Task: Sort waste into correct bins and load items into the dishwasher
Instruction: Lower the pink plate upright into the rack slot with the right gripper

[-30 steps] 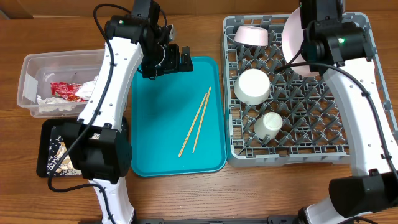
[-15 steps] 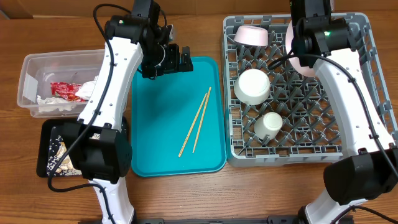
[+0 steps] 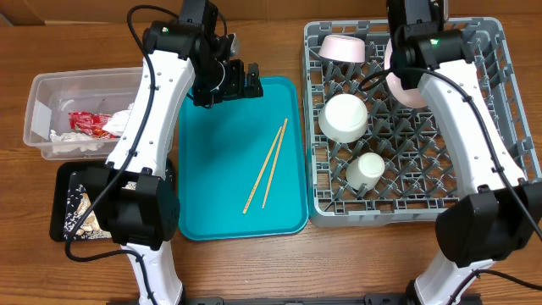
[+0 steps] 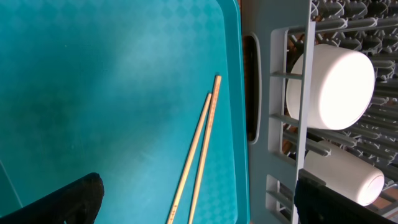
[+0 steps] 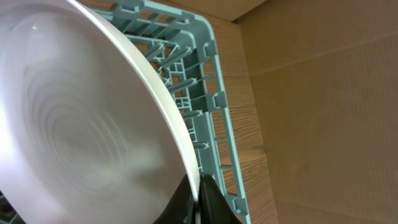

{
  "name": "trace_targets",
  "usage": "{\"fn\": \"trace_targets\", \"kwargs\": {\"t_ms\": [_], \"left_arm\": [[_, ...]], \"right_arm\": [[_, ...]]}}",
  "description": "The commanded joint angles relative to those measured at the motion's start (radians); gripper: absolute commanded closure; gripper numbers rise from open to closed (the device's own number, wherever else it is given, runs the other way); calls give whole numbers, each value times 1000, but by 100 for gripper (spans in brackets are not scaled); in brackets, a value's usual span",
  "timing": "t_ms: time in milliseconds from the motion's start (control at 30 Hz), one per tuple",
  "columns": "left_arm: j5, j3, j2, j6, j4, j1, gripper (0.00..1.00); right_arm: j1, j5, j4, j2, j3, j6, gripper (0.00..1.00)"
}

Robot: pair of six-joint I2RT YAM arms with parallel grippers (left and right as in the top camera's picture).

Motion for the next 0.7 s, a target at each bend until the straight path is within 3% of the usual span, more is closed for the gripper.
{"fn": "trace_targets", "kwargs": {"t_ms": [0,233,267,367,500,667], "left_arm": [[-8,24,-39,15,1,2,0],[-8,24,-39,15,1,2,0],[-8,24,-39,15,1,2,0],[-8,24,-39,15,1,2,0],[-8,24,-39,15,1,2,0],[-8,24,-39,15,1,2,0]], "right_arm": [[3,-1,5,40,0,23,96],[8,-2,6,77,0,23,96],[11,-3,6,77,0,23,93],[14,-48,14,77,0,23,59],[14,-76,22,77,0,23,50],[14,-77,21,71,20,24,47]]}}
